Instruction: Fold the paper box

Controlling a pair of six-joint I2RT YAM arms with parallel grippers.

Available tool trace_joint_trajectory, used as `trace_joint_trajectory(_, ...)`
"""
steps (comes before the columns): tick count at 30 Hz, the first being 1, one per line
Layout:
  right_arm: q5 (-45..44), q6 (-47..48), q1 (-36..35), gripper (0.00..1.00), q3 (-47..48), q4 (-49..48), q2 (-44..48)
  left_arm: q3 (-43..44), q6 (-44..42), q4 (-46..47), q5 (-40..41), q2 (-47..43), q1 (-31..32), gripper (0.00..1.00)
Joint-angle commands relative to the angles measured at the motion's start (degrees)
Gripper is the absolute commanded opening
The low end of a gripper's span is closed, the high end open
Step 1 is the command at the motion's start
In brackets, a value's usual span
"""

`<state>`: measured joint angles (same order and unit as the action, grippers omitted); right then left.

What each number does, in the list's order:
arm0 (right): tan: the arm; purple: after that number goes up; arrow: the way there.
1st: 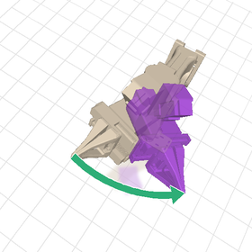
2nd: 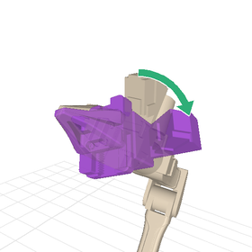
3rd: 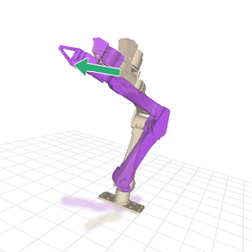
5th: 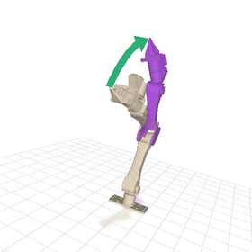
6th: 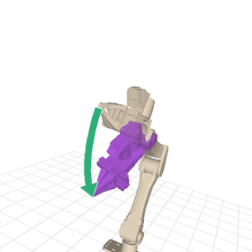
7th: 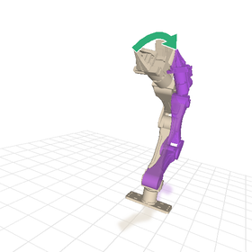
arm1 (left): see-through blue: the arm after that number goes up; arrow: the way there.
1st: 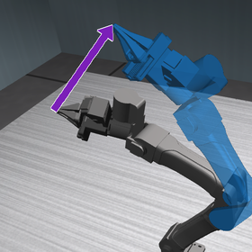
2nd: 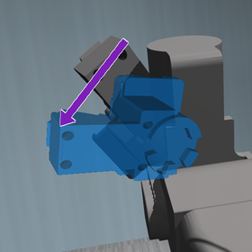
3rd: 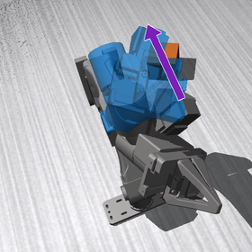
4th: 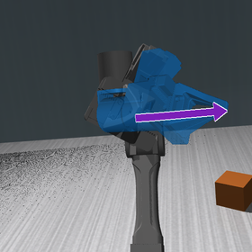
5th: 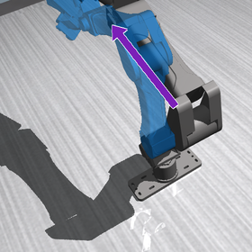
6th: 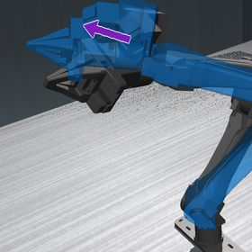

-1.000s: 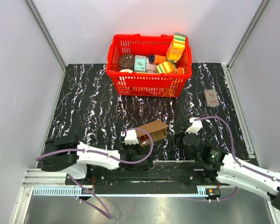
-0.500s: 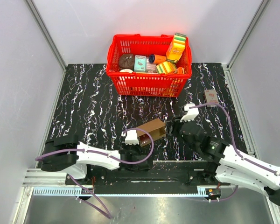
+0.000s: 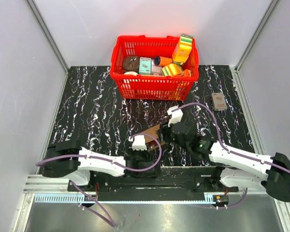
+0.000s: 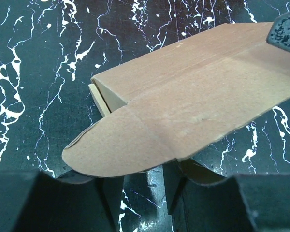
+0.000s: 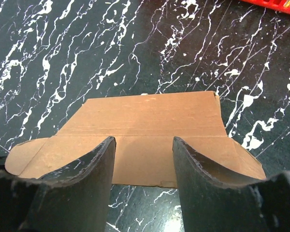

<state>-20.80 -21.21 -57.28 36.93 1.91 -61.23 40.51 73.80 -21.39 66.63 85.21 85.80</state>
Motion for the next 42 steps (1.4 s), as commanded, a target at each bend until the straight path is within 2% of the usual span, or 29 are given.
trace_joint_trajectory(1,1.3,1.1,-0.3,0.57,1.9,-4.4,0.3,2.4,-0.6,0.1,0.8,-1.4,0.8,0.40)
trace_joint_trajectory(4,0.7,1.0,-0.3,0.57,1.5,-4.4,0.6,2.7,-1.1,0.2,0.6,-1.6,1.3,0.42)
trace_joint_trajectory(6,0.8,1.0,-0.3,0.57,1.5,-4.4,0.1,3.0,-1.7,0.1,0.5,-2.0,1.5,0.50)
trace_joint_trajectory(8,0.8,1.0,-0.2,0.57,1.5,-4.5,-0.3,3.2,-1.9,0.1,0.6,-2.3,1.7,0.69)
trace_joint_trajectory(9,0.8,0.8,-0.3,0.57,1.3,-4.9,-0.6,3.1,-2.0,0.1,0.7,-2.5,1.8,0.72)
trace_joint_trajectory(15,1.1,-0.1,-0.2,0.57,0.7,-6.4,-0.8,1.9,-2.0,0.2,-0.7,-5.0,2.1,0.78)
trace_joint_trajectory(22,1.3,-0.3,-0.3,0.57,0.5,-6.7,-1.9,2.3,-5.2,0.1,-1.9,-9.2,6.3,0.77)
trace_joint_trajectory(27,0.8,-0.6,-0.3,0.57,0.2,-7.0,-2.5,5.2,-12.3,2.5,-2.4,-9.4,13.5,0.76)
trace_joint_trajectory(32,1.1,-1.0,-0.2,0.58,-0.3,-7.5,-3.2,8.4,-14.3,2.8,-2.7,-10.1,21.1,0.69)
trace_joint_trajectory(35,2.5,-1.2,-0.3,0.58,-0.9,-8.6,-4.2,9.9,-12.4,-0.2,-0.7,-13.3,24.4,0.58)
trace_joint_trajectory(36,2.8,-1.1,-0.2,0.58,-1.3,-9.2,-4.6,10.2,-9.2,-1.8,0.2,-14.4,24.9,0.53)
trace_joint_trajectory(39,3.5,-1.2,-0.3,0.59,-2.2,-9.8,-5.5,9.2,-2.8,-8.5,1.9,-18.8,25.0,0.47)
trace_joint_trajectory(42,4.0,-1.6,-0.3,0.59,-3.5,-10.5,-5.6,6.6,-1.2,-10.4,4.7,-23.5,25.0,0.46)
